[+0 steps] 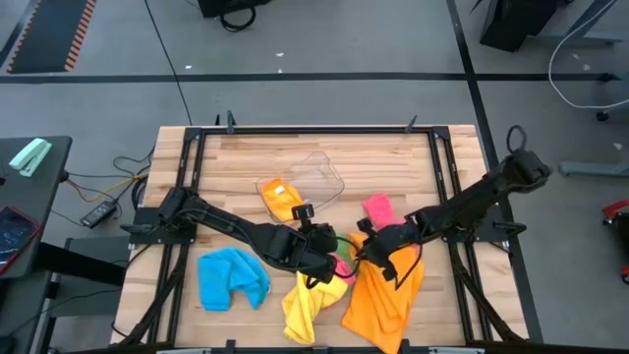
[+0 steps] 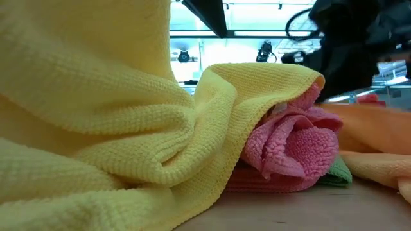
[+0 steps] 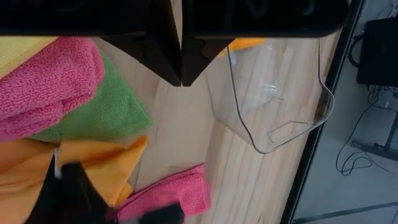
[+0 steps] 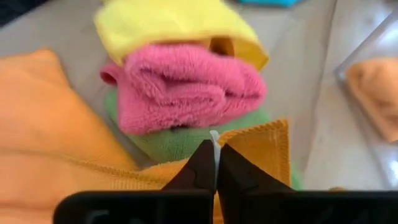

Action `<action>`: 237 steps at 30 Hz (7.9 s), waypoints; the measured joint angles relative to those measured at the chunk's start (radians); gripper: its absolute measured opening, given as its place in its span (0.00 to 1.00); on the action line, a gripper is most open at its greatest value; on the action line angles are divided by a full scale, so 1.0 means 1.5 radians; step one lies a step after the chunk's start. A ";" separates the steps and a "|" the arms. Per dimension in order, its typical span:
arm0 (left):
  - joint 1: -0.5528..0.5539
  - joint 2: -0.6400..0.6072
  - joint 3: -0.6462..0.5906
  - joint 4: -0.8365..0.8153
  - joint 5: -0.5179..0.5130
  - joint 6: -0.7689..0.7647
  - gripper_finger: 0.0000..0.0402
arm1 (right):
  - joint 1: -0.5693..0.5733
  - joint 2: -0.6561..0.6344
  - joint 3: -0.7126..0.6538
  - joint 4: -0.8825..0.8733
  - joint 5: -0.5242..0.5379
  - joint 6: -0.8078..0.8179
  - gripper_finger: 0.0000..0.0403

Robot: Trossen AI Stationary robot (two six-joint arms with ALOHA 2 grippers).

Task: Fold microfiber towels
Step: Fold the orange microfiber towel

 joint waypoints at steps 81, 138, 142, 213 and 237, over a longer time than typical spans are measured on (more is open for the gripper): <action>0.551 0.120 0.000 -0.253 0.231 0.297 0.05 | -0.019 -0.309 -0.001 -0.264 0.091 -0.002 0.03; 0.187 -0.126 0.001 0.266 0.381 0.498 0.45 | -0.163 -0.071 0.588 -0.710 -0.119 0.025 0.03; 0.187 -0.126 0.001 0.298 0.392 0.515 0.48 | -0.163 -0.074 0.588 -0.707 -0.119 0.031 0.03; 0.197 -0.126 0.001 0.260 0.185 0.464 0.02 | -0.103 -0.090 0.063 -0.325 -0.152 0.278 0.11; 0.197 -0.126 0.001 0.260 0.192 0.457 0.06 | -0.098 -0.091 0.064 -0.365 -0.111 0.272 0.10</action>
